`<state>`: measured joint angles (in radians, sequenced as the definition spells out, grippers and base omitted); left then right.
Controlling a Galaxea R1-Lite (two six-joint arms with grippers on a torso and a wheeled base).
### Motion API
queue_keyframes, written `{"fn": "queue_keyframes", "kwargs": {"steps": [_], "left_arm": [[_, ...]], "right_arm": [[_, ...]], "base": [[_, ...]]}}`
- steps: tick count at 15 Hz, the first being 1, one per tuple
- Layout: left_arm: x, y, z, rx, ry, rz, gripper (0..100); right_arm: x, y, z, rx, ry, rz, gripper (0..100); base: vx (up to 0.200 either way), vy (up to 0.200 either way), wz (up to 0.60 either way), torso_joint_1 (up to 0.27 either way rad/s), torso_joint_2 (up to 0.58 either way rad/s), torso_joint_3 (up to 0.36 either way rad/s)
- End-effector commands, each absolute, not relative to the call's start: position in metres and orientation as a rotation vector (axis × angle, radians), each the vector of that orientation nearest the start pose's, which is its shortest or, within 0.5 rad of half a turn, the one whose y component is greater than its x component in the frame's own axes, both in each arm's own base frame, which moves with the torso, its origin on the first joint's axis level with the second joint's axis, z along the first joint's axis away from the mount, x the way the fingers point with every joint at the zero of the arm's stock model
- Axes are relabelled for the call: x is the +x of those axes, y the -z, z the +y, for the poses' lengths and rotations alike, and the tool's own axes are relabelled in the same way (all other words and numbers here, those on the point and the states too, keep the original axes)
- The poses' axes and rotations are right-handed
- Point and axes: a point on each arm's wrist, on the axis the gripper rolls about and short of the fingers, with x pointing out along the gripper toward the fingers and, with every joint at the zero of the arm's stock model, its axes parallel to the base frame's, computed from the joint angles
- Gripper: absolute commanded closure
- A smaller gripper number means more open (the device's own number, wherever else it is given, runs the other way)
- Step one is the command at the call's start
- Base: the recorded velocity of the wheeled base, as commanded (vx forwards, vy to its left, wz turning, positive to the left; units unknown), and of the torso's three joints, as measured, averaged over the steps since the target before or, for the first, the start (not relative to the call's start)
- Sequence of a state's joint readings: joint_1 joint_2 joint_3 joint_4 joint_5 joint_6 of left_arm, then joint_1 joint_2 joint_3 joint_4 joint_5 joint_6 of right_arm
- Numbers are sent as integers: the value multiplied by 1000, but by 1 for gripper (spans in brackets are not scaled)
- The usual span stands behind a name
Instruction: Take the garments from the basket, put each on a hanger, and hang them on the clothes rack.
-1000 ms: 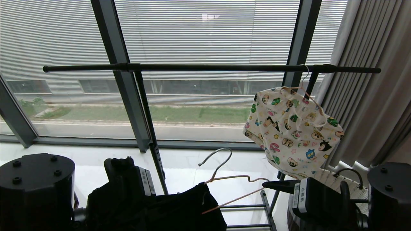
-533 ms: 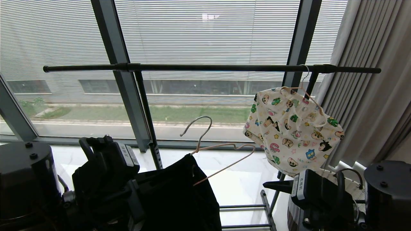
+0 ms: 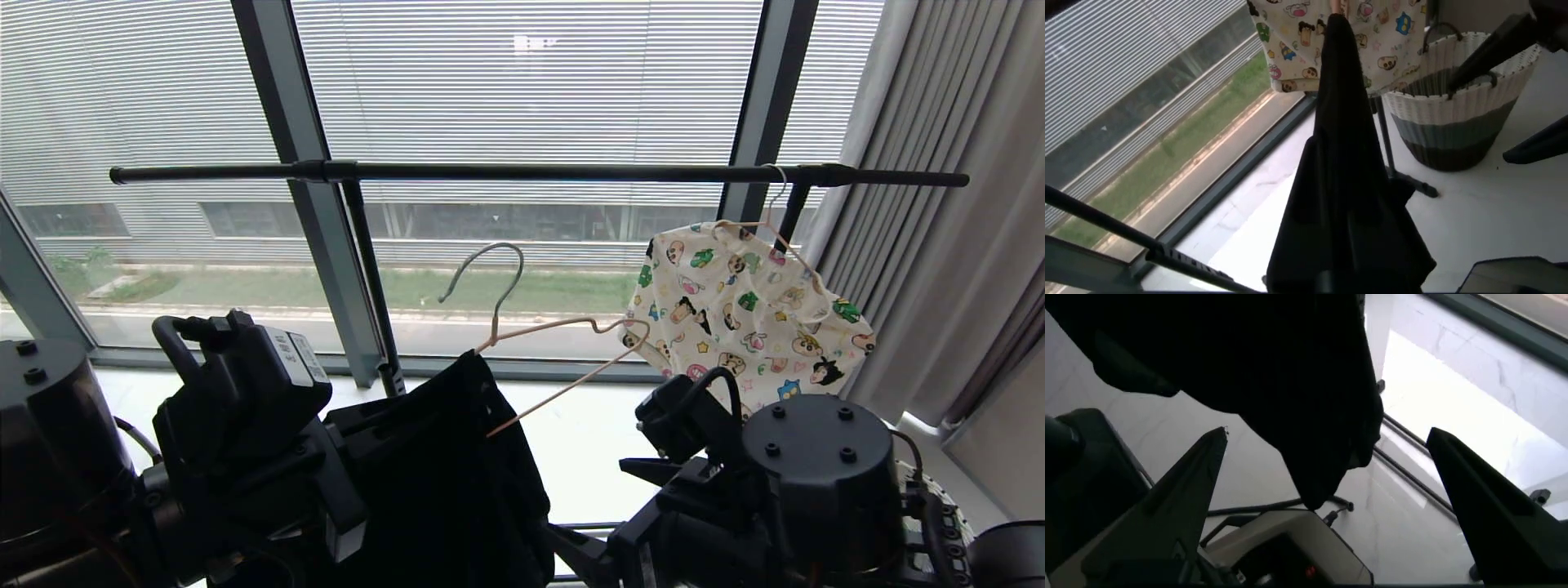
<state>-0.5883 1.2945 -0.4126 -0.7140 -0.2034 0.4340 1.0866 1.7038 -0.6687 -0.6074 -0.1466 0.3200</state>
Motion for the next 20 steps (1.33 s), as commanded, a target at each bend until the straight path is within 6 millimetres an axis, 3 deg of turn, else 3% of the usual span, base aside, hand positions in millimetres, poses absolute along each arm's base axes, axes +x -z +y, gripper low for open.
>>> {"fn": "queue_keyframes", "kwargs": {"steps": [1,5,16,20], "left_arm": [[155,-188,-109,441,812,-16,100],[155,-191,-109,439,810,-29,100],[154,-192,-111,442,819,-37,100],[151,-195,-114,442,840,-55,100]], "right_arm": [[149,-123,273,14,-804,544,0],[153,-112,276,-9,-776,568,0],[179,-109,261,50,-663,581,0],[182,-110,265,49,-665,573,0]], "base": [[0,0,0,0,0,0],[0,0,0,0,0,0],[0,0,0,0,0,0],[0,0,0,0,0,0]]}}
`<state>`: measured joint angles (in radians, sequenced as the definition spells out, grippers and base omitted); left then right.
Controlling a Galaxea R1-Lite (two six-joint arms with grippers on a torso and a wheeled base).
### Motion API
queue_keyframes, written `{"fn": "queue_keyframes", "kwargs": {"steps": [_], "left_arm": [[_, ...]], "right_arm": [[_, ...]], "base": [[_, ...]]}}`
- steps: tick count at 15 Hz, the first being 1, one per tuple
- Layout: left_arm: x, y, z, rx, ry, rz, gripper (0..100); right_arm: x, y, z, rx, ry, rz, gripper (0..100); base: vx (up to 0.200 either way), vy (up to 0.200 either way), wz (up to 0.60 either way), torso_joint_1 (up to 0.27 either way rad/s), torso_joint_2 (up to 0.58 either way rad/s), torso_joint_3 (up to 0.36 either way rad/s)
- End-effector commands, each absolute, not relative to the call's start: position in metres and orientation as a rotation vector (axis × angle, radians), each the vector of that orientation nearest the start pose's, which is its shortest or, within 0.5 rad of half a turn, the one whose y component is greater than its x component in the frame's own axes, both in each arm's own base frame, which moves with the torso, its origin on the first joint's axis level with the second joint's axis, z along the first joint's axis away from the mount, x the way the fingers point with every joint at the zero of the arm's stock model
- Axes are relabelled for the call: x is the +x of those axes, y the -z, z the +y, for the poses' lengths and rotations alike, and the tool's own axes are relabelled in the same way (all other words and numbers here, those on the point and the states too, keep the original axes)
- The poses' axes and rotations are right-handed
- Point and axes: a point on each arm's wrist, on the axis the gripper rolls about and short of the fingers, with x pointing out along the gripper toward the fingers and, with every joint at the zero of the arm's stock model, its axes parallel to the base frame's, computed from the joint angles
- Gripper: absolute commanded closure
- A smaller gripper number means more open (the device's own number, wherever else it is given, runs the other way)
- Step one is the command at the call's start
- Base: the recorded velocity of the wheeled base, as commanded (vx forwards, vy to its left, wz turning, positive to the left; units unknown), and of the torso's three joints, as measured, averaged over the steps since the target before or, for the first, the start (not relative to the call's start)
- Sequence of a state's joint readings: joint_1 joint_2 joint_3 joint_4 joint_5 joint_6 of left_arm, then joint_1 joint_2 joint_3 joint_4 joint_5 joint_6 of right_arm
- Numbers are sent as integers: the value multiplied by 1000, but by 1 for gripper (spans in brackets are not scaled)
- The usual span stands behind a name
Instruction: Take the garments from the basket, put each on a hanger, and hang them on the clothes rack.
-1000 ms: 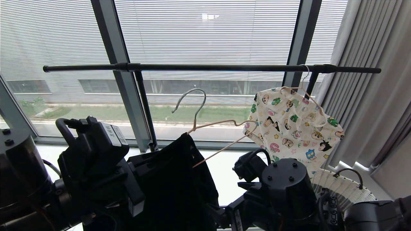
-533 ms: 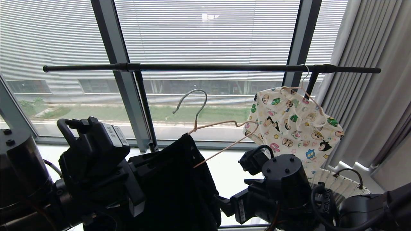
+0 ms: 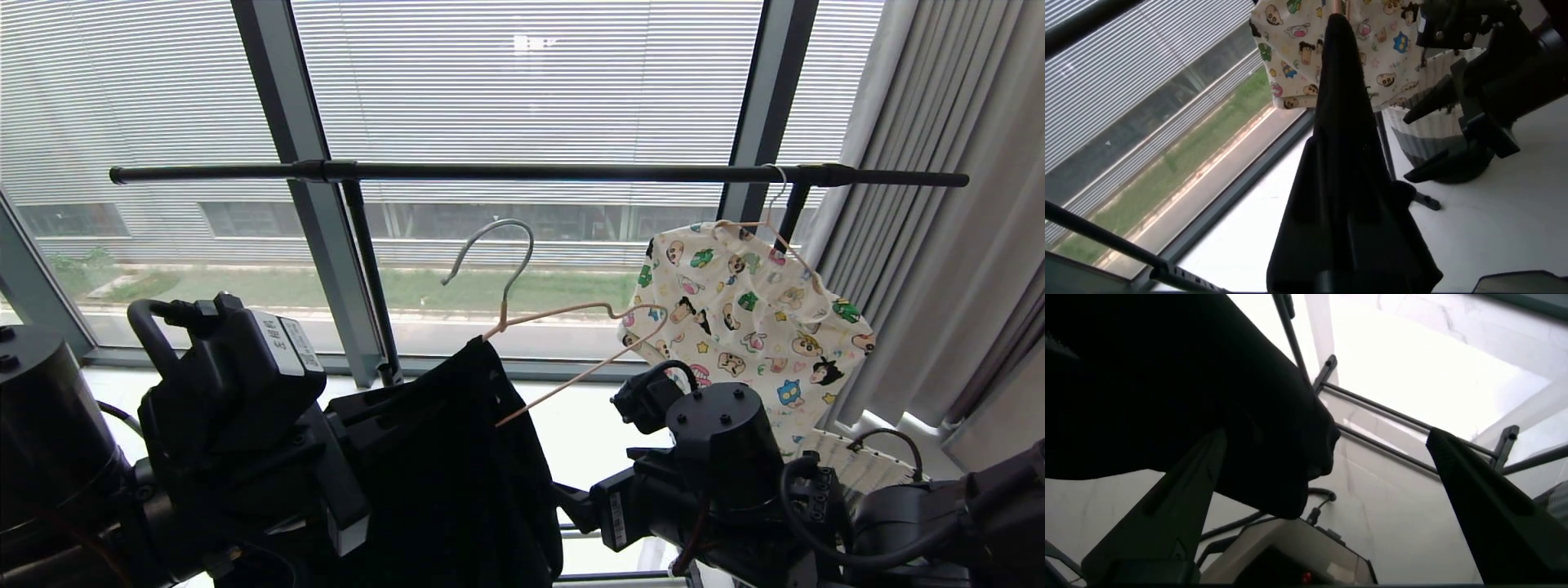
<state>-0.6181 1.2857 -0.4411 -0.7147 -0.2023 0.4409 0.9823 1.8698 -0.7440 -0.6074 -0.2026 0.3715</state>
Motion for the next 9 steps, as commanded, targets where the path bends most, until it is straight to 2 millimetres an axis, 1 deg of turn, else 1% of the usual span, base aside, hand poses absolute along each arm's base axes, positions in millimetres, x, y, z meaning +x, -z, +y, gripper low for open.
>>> {"fn": "queue_keyframes", "kwargs": {"steps": [1,3,9], "left_arm": [[149,-195,-116,442,855,-59,100],[148,-196,-118,441,866,-65,100],[150,-201,-121,437,865,-82,100]], "right_arm": [[184,-111,270,51,-671,567,0],[187,-110,274,51,-670,565,0],[186,-102,276,33,-671,584,0]], "base": [[0,0,0,0,0,0],[0,0,0,0,0,0],[0,0,0,0,0,0]]}}
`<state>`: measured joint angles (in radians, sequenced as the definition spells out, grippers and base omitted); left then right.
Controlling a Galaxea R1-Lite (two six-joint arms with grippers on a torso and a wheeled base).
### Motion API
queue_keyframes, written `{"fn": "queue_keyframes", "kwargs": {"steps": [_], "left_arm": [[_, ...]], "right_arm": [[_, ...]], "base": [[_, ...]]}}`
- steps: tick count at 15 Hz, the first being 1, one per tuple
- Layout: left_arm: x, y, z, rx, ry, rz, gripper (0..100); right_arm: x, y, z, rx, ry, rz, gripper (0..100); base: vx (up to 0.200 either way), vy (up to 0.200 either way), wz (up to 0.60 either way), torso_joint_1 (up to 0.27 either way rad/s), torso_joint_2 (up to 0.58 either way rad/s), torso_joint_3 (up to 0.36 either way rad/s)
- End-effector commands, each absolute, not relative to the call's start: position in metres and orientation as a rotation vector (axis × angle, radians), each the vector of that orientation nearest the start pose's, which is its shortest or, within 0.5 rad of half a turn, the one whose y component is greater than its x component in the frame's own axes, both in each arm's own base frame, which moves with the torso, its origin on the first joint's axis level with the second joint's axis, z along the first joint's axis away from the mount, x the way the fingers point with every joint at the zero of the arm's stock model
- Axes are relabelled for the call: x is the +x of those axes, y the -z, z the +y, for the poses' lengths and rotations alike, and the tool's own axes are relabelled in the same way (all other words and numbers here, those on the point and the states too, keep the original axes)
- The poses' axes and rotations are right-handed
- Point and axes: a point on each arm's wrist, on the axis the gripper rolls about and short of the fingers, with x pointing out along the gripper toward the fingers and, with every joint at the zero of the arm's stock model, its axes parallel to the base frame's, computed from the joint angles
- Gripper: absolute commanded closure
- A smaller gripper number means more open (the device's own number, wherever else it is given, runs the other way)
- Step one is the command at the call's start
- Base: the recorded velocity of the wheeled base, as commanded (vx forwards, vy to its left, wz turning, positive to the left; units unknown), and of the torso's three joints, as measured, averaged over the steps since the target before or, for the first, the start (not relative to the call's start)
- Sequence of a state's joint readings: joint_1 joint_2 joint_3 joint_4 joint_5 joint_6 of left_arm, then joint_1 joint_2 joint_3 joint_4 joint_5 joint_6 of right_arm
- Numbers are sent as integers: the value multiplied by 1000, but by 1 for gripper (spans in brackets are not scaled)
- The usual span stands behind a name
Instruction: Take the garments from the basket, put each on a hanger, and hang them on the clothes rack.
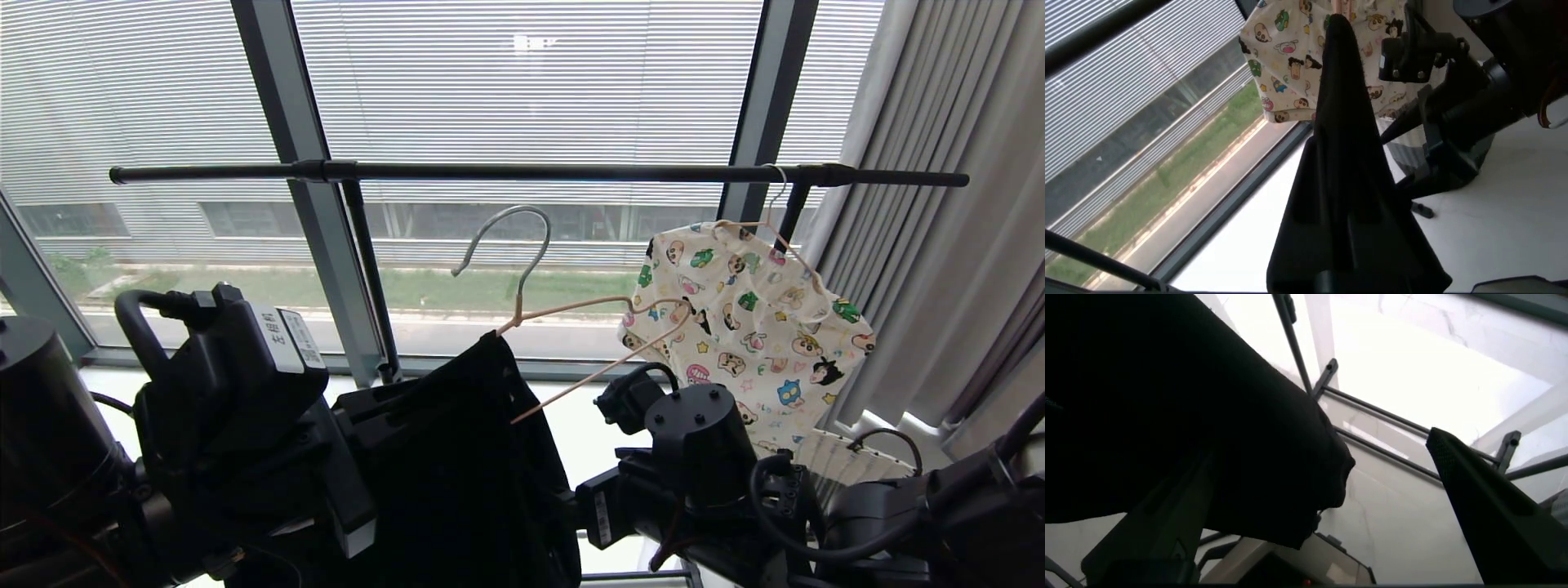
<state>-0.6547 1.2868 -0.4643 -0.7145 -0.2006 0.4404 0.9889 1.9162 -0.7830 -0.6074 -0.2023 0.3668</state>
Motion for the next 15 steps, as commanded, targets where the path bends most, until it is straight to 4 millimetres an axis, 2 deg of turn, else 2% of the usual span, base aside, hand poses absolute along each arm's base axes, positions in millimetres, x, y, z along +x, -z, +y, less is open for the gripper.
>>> {"fn": "queue_keyframes", "kwargs": {"steps": [1,4,9,11,15], "left_arm": [[150,-201,-121,437,865,-82,100],[149,-201,-121,437,871,-85,100],[148,-202,-122,436,873,-90,100],[147,-200,-121,438,872,-82,100],[145,-194,-115,441,860,-63,100]], "right_arm": [[186,-100,277,29,-671,588,0],[187,-94,278,7,-653,595,0],[196,-82,274,-64,-524,568,0],[207,-82,263,-90,-442,547,0],[241,-103,224,-93,-307,482,0]], "base": [[0,0,0,0,0,0],[0,0,0,0,0,0],[0,0,0,0,0,0],[0,0,0,0,0,0],[0,0,0,0,0,0]]}}
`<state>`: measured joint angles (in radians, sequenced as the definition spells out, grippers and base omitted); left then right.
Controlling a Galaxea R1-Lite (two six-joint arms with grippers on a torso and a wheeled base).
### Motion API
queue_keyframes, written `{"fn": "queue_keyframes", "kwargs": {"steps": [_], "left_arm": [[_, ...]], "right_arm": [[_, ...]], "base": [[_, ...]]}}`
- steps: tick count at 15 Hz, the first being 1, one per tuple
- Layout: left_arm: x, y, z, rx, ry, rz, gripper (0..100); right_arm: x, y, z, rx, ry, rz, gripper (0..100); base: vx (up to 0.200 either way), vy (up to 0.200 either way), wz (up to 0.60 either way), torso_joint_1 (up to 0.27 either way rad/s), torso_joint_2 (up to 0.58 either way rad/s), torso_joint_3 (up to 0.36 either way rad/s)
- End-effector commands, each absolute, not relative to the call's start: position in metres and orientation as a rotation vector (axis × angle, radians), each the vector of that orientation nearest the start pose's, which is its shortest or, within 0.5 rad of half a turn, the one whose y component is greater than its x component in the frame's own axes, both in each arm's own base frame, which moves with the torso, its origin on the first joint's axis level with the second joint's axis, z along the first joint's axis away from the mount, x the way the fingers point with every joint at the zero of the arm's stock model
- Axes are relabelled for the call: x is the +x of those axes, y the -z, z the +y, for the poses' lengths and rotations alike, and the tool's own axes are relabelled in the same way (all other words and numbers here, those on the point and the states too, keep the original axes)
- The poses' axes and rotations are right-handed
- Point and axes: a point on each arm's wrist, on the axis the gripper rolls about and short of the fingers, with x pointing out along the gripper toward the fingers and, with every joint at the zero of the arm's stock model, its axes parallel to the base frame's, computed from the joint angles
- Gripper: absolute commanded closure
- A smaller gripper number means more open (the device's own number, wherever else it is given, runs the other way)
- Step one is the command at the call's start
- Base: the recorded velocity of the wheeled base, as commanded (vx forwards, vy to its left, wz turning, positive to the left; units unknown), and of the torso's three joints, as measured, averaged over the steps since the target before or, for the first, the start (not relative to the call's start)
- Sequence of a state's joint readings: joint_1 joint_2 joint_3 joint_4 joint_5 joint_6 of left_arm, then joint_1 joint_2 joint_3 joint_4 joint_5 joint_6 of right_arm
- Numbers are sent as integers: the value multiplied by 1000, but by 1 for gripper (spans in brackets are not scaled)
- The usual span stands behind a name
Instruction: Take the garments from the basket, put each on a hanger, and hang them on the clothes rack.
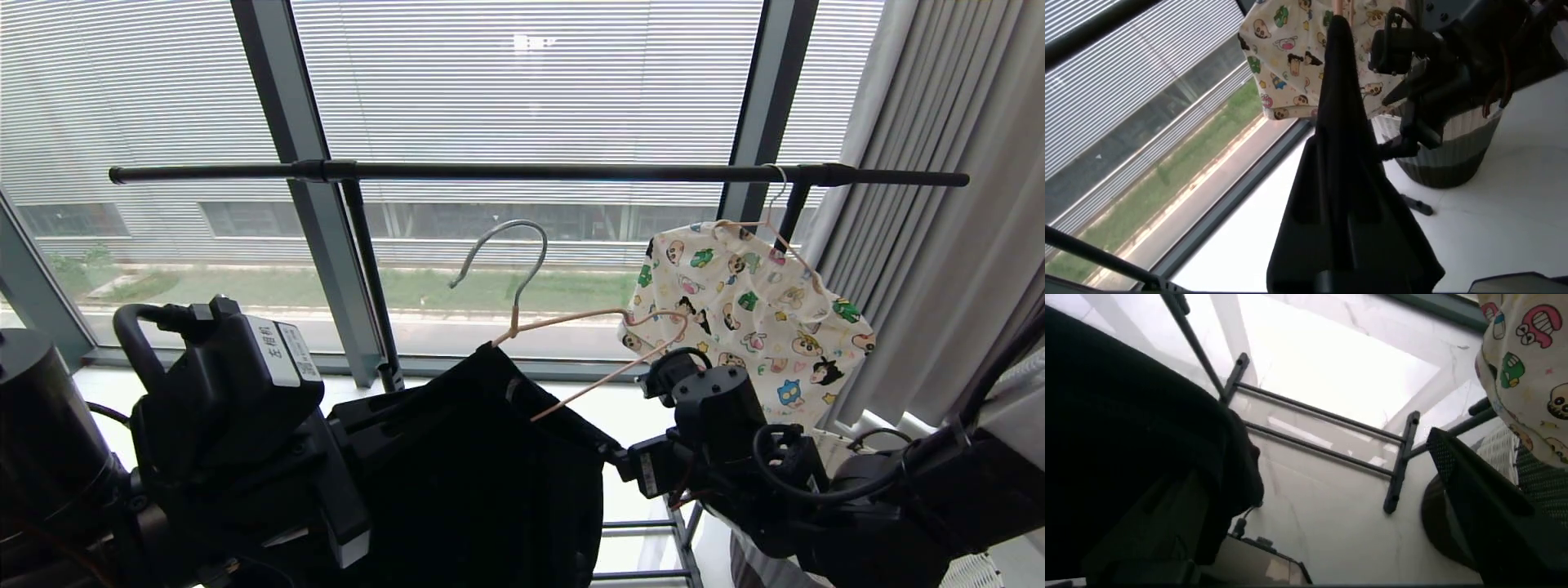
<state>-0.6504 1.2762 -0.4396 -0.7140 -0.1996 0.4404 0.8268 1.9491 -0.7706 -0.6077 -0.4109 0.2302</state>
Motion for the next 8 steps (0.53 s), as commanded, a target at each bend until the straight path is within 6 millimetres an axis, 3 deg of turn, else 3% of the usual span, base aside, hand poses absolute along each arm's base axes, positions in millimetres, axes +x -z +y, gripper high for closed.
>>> {"fn": "queue_keyframes", "kwargs": {"steps": [1,8], "left_arm": [[143,-193,-113,442,859,-62,100],[132,-168,-103,462,868,27,100]], "right_arm": [[247,-109,214,-103,-281,465,0],[258,-129,189,-92,-219,412,0]], "base": [[0,0,0,0,0,0],[0,0,0,0,0,0]]}}
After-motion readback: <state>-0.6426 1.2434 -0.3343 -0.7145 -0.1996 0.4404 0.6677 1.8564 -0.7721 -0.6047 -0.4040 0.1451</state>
